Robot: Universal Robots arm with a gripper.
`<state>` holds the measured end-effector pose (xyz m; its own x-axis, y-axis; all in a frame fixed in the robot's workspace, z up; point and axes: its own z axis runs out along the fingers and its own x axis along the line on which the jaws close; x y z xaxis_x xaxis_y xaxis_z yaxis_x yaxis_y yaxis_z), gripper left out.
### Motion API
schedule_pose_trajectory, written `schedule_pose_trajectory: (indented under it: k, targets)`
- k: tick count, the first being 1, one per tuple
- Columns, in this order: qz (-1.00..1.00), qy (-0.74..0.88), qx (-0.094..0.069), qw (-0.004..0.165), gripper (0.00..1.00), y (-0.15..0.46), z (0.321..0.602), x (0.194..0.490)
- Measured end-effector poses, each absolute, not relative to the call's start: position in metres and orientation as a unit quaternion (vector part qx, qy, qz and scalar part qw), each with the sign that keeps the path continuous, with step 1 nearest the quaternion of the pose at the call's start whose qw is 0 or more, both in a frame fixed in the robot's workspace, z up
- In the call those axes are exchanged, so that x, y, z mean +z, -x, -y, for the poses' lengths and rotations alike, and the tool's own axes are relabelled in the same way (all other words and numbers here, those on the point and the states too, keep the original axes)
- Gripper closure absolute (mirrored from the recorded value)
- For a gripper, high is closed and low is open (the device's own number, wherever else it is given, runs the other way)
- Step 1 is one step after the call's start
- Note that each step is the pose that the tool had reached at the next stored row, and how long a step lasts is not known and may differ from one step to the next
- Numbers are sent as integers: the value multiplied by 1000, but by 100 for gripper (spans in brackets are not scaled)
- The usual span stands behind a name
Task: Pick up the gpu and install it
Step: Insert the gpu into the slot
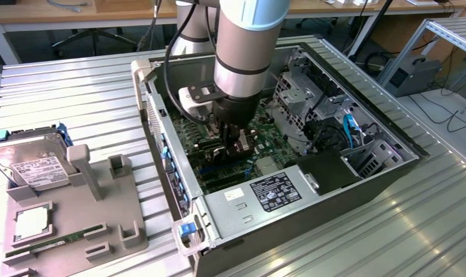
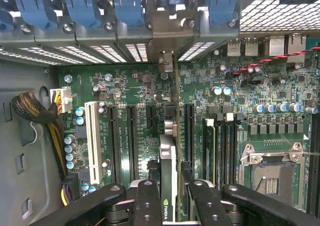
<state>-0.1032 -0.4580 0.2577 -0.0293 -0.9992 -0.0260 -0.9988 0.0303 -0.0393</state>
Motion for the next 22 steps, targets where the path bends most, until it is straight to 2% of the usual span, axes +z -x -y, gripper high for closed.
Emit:
schedule_pose_trajectory:
  k: [22]
  targets:
    - [-717, 696, -5, 23, 73, 106, 458, 253]
